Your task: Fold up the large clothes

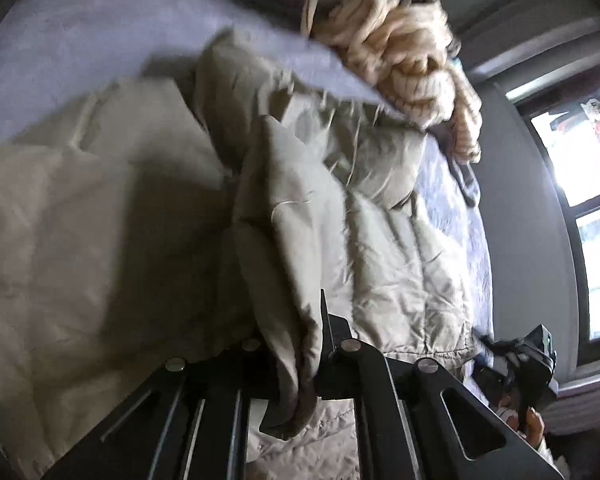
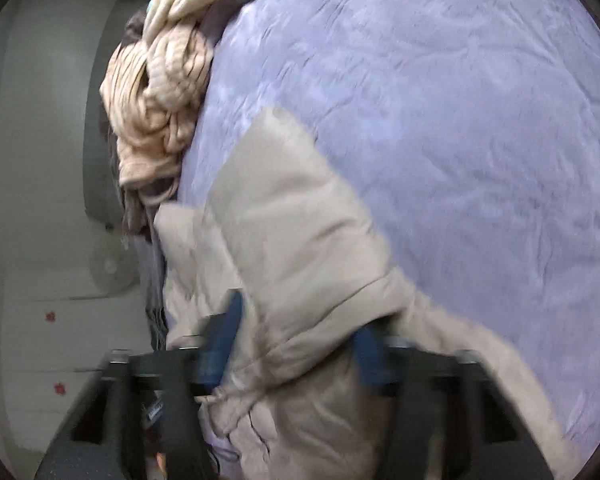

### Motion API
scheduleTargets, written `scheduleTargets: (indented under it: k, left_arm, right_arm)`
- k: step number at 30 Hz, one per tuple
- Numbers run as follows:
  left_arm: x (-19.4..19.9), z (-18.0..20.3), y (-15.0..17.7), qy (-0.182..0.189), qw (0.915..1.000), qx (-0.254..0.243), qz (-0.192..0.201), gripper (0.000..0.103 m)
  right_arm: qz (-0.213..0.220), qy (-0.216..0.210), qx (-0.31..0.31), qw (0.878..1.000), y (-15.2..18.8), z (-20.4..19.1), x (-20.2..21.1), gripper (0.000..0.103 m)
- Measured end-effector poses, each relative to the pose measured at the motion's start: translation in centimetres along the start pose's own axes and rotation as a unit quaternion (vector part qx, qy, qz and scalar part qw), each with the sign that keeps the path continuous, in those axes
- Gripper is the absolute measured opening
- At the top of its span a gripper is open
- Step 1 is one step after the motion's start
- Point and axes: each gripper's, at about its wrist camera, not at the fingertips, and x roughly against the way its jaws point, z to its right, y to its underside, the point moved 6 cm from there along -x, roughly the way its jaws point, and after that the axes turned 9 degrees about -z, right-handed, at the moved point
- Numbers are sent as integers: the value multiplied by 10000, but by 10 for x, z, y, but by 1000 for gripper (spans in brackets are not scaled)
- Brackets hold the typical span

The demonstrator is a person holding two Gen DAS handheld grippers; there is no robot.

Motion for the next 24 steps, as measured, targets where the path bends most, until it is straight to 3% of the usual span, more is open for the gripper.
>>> scheduleTargets:
  k: [3,6,11,13,14,15,16,17,19,20,21,23,24]
  left_arm:
    - [20,-1,15,-133,9996,-112,209,10]
    - [23,-20,37,-476,9987,-120,107,10]
    - [10,-43,50,-818,9966,-6,-43,11]
    - [13,-44,49,-988,9951,12,4,21]
    - [18,-44,49,-1229,9924,-26,50,38]
    - [25,-44,49,-1421,9897,-83,141,63]
    - [33,-44,50,-1606,9865,-149,298,74]
    - [45,-43,48,-1819,9815,-211,550,78]
    - [65,-43,45,-1913,9781,-301,759,77]
    - [72,-44,43,-1860,9787,-273,823,68]
    - [77,-44,41,-1781,9797,-267,877,45]
    - [77,-40,32,-1633,9826,-334,818,22]
    - [75,-37,28,-1573,9835,-393,802,22]
  right_arm:
    - [33,172,424,9989,-11,-11,2,5]
    - [-112,412,1043,9936,0,-28,2,5]
    - [-435,1042,1210,9862,8,-12,-29,5]
    - [-536,1113,1158,9856,14,-8,-33,8]
    - [-560,1135,1203,9846,19,-8,-27,9]
    - [-616,1211,1308,9820,22,-11,-25,14]
    - [-731,1338,1541,9762,28,-17,-18,23]
    - [-792,1363,1744,9720,32,-25,-14,30]
    - [-833,1185,2204,9646,41,-42,2,68]
    - [-724,1049,2377,9629,42,-50,13,72]
    - [-556,935,2471,9629,41,-54,24,72]
    - [-174,769,2268,9707,21,-57,37,72]
    - [-71,692,2062,9760,12,-54,37,72]
